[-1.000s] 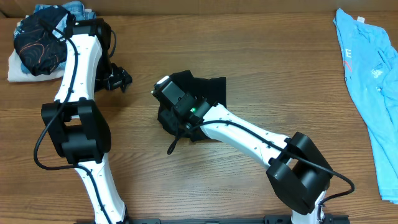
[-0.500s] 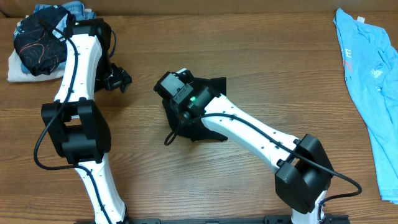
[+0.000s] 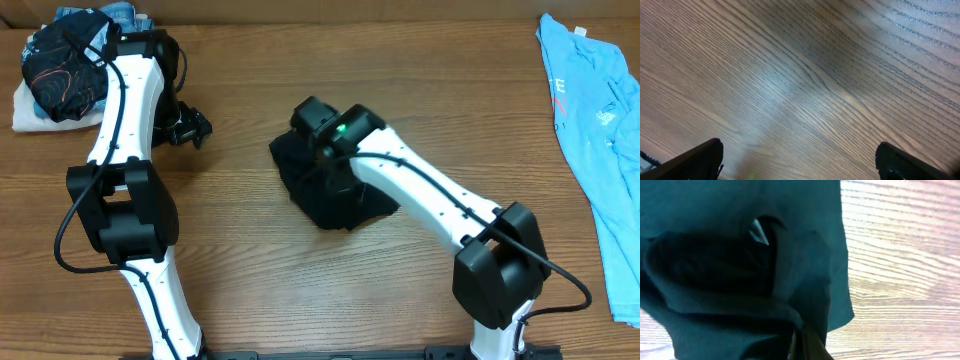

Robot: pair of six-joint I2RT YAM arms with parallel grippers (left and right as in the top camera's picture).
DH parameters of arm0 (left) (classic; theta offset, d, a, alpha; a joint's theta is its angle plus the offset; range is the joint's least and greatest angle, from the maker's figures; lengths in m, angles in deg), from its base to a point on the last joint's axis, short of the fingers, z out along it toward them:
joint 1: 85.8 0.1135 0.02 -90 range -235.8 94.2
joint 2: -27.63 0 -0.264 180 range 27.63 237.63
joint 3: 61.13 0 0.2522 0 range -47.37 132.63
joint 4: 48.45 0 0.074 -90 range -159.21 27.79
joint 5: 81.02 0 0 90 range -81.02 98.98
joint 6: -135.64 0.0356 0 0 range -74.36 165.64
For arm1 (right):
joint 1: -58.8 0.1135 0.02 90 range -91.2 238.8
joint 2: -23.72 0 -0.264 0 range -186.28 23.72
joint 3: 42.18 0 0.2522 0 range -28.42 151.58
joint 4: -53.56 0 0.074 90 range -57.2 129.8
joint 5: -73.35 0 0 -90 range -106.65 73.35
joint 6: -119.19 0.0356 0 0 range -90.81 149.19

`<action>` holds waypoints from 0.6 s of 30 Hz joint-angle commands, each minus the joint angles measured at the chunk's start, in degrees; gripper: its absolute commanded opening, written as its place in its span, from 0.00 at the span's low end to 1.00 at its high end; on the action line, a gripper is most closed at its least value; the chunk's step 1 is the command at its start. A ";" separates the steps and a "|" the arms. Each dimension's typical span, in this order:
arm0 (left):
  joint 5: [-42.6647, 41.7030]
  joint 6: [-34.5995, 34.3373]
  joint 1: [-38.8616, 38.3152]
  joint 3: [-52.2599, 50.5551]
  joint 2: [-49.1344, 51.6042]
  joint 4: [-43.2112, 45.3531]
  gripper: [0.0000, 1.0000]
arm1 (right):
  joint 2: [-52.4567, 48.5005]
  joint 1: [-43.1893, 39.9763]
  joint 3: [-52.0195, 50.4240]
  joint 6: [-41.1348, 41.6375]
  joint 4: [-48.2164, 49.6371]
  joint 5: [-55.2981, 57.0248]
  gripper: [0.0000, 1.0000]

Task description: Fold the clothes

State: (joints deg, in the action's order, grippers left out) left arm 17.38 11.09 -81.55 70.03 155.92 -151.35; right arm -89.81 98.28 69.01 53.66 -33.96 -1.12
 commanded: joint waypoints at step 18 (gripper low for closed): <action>0.79 0.28 0.33 -0.37 -0.15 -0.13 1.00 | 0.28 -16.44 -13.99 2.95 9.09 -7.04 0.83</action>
State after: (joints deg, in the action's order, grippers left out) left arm 17.38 11.09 -81.55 70.03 155.92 -151.33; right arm -89.81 81.87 55.35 54.54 -24.82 -7.04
